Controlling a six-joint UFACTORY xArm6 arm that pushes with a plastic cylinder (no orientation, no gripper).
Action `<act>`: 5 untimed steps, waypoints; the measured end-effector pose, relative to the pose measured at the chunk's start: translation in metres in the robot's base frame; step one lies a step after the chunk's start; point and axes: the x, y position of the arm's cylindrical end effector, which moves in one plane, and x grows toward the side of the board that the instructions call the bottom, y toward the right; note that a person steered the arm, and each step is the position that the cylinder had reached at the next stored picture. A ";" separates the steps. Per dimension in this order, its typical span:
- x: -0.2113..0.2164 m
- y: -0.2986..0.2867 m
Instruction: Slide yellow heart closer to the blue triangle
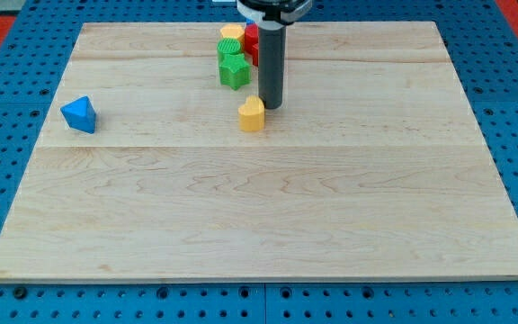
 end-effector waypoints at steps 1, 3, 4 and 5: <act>0.023 0.000; 0.069 0.000; 0.064 -0.001; 0.057 -0.007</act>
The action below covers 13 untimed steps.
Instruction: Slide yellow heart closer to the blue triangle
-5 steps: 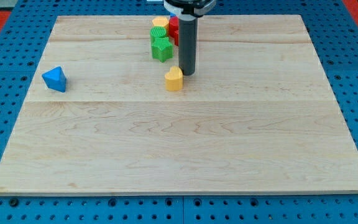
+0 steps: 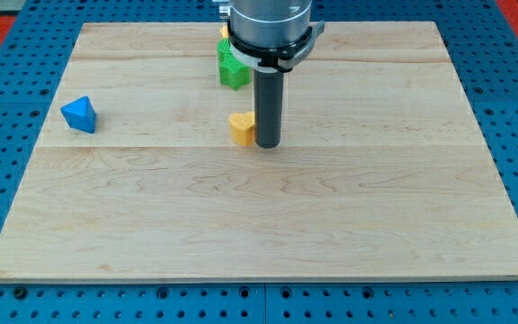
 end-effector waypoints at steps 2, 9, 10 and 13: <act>-0.018 -0.030; -0.072 -0.064; -0.071 -0.081; -0.071 -0.167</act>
